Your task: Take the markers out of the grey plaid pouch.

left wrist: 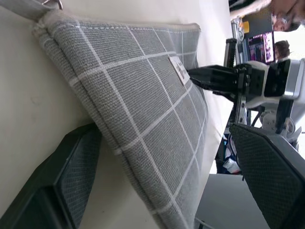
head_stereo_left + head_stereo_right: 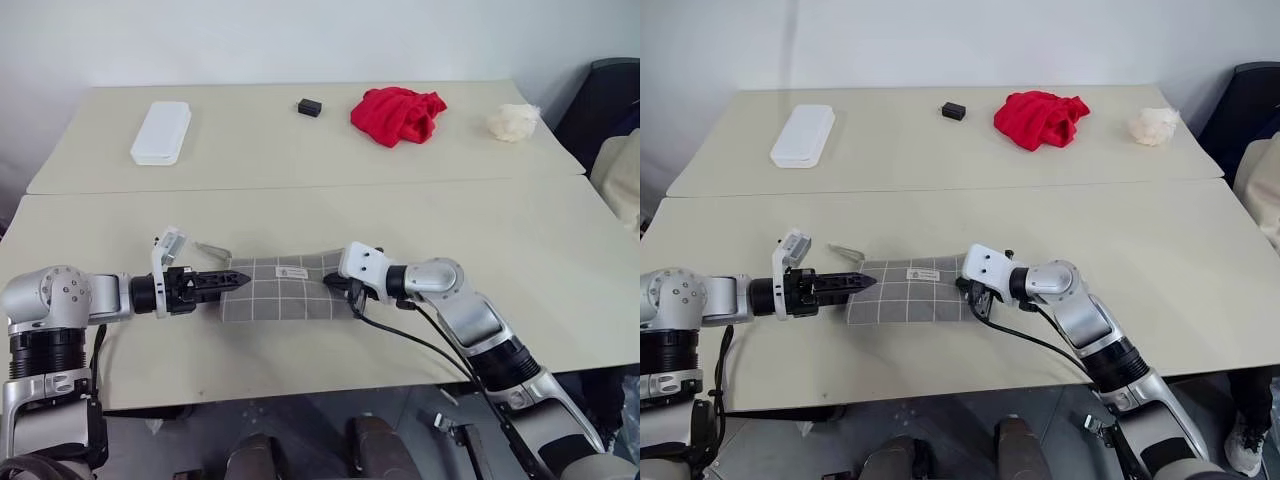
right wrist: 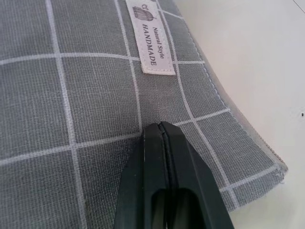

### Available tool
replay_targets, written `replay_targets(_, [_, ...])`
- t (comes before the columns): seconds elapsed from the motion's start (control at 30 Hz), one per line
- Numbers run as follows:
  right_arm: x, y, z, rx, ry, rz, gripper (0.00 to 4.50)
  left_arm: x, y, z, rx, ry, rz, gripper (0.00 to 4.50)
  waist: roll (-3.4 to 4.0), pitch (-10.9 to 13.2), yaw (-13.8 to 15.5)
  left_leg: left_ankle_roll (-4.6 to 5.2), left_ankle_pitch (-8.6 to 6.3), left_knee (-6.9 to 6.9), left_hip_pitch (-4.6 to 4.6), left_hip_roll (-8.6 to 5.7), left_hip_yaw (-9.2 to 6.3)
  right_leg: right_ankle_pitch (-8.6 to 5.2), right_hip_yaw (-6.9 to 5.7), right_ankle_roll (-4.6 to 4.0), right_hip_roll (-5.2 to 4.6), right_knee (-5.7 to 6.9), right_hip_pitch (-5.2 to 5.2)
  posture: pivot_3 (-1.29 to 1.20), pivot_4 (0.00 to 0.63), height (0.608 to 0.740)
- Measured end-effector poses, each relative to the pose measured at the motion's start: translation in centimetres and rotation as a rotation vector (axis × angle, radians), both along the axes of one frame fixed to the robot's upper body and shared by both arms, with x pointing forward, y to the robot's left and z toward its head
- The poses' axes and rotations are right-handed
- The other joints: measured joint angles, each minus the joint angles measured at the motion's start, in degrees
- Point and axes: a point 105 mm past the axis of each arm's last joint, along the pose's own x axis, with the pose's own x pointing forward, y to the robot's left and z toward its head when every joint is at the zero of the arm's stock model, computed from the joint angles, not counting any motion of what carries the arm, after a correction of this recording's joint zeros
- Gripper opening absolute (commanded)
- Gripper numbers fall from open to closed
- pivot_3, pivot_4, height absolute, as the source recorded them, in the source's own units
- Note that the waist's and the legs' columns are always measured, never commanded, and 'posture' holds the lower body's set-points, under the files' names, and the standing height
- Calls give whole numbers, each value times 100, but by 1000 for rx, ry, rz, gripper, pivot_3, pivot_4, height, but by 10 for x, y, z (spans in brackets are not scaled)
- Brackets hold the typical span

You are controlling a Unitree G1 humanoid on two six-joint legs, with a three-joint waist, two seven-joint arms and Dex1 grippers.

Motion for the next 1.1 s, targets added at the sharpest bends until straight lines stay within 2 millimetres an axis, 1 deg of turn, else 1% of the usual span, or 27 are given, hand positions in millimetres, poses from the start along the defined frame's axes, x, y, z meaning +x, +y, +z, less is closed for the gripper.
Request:
replay_targets(0.1, [-1, 0, -1, -1, -3, 1, 32, 0, -4, -1, -8, 9, -9, 4500, -1, 0, 1, 0, 0, 0, 2, 0, 0, 0, 0, 0, 0, 0, 2, 0, 150, 740])
replay_targets(0.27, [-2, 0, 0, -8, -19, 6, 32, -1, -4, -1, -15, 20, -14, 4500, -1, 0, -4, 0, 0, 0, 2, 0, -8, 0, 0, 0, 0, -1, 1, 0, 150, 740])
replay_targets(0.37, [-2, -1, 0, -10, -25, 10, 0, -1, -2, -2, -27, 42, -9, 3917, -1, 0, -6, 0, 0, -1, 3, 0, -14, 0, 0, 0, 0, -1, 1, 0, 150, 740])
replay_targets(0.47, [-3, -2, -1, -12, -26, 13, 0, 1, -3, -7, -40, 76, 1, 3094, -1, 0, -3, 0, 0, -1, 3, 0, -14, 0, 0, 0, 0, -2, 2, 0, 150, 740])
replay_targets(0.5, [-3, -3, -1, -16, -28, 15, 0, 2, -5, -9, -46, 83, -1, 2731, -1, 0, 7, 0, 0, -1, 3, -1, -14, 0, -1, 0, 0, -3, 3, 0, 150, 740])
replay_targets(0.53, [-3, -4, -1, -19, -30, 17, 0, 2, -8, -11, -52, 90, -3, 2557, -1, 0, 15, 0, 0, 0, 3, -1, -14, 0, -1, 0, 0, -3, 5, 0, 150, 740])
replay_targets(0.63, [-5, -5, -1, -26, -34, 28, 0, 4, -15, -18, -63, 119, -9, 1674, -2, -1, 15, 0, 0, 0, 3, -1, -14, 0, -1, 0, 0, -4, 5, 0, 150, 740])
replay_targets(0.7, [-6, -6, -1, -30, -36, 35, 0, 3, -17, -19, -56, 126, -16, 1028, -2, -1, 14, 0, 0, 0, 3, -1, -19, 0, -1, 0, 0, -3, 5, 0, 150, 740])
replay_targets(0.83, [-9, -10, -4, -42, -39, 44, 0, 1, -24, -16, -73, 102, -47, 40, -3, -2, 58, 0, 0, 1, 11, -3, -43, 1, -2, 2, -4, -8, 20, 0, 150, 740])
replay_targets(0.97, [-13, -13, -6, -49, -43, 56, 0, -1, -25, -15, -89, 96, -53, 14, -3, -2, 90, 0, -1, -4, 33, -3, -65, 1, -12, 3, -3, -31, 57, 0, 150, 740])
replay_targets(1.03, [-13, -14, -5, -42, -49, 55, 0, -1, -25, -14, -105, 88, -48, 14, -3, -2, 115, 0, -1, -5, 33, -3, -67, 1, -15, 3, -3, -33, 58, 0, 150, 740])
replay_targets(1.1, [-14, -16, -4, -15, -46, 55, 0, -2, -25, -13, -110, 44, -47, 14, -3, -2, 129, 0, -1, -11, 31, -3, -68, 1, -17, 3, -3, -40, 58, 0, 150, 740])
